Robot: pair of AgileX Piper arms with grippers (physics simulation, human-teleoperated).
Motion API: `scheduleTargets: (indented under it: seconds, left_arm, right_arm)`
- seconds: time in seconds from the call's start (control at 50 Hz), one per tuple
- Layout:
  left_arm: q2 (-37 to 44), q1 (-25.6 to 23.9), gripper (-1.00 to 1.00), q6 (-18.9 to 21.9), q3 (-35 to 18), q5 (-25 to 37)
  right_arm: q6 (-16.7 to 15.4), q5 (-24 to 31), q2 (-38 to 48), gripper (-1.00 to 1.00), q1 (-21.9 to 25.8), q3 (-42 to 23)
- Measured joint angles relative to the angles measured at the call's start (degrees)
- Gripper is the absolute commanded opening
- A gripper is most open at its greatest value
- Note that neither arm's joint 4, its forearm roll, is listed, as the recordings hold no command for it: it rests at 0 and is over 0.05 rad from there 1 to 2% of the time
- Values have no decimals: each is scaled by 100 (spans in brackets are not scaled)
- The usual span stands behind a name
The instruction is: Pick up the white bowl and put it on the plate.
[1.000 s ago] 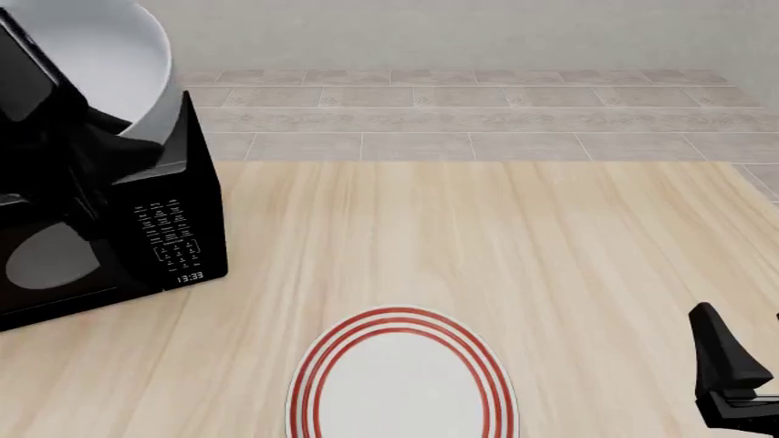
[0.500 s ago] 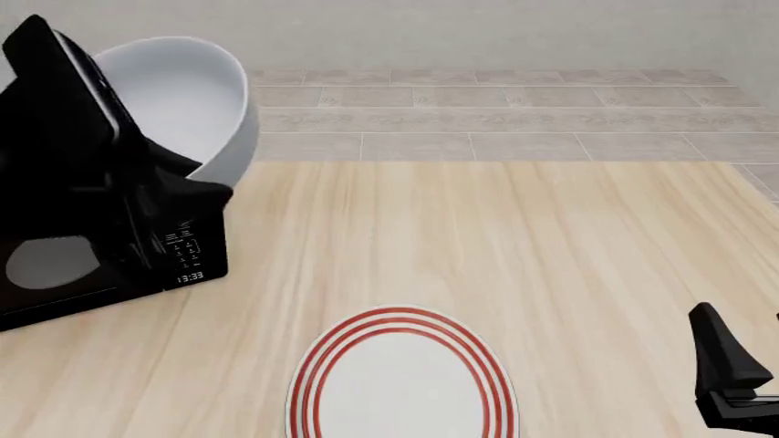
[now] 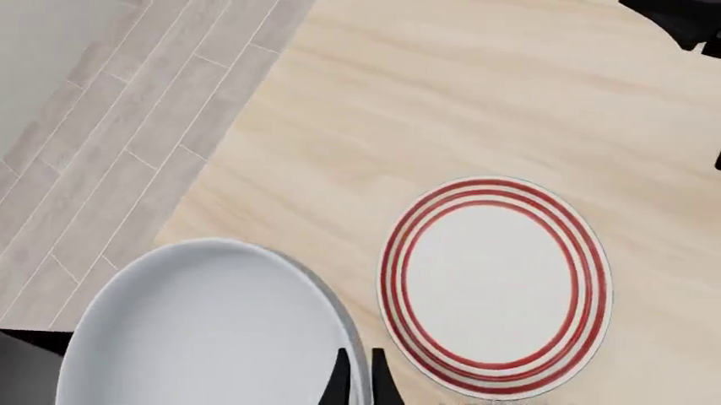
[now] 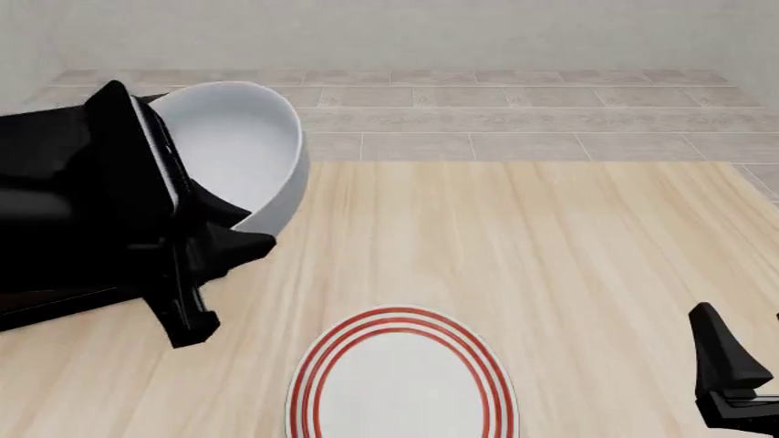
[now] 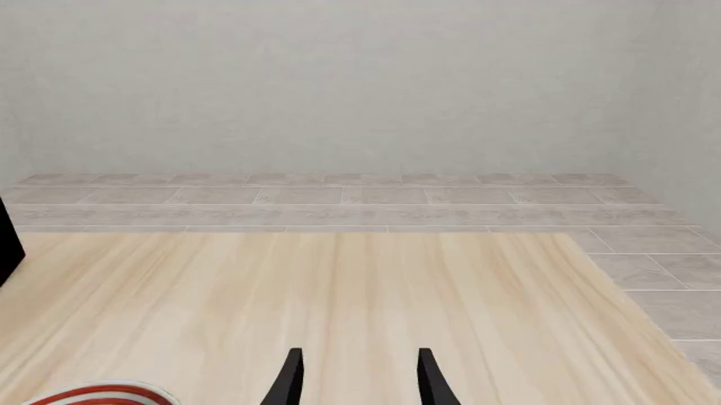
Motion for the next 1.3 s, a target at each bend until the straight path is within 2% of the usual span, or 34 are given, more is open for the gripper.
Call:
scheduleTargets:
  seconds: [1.3]
  left_arm:
    - [966, -1826, -100, -123, 1010, -1229]
  right_arm:
    - [0, 0, 0, 100, 0, 0]
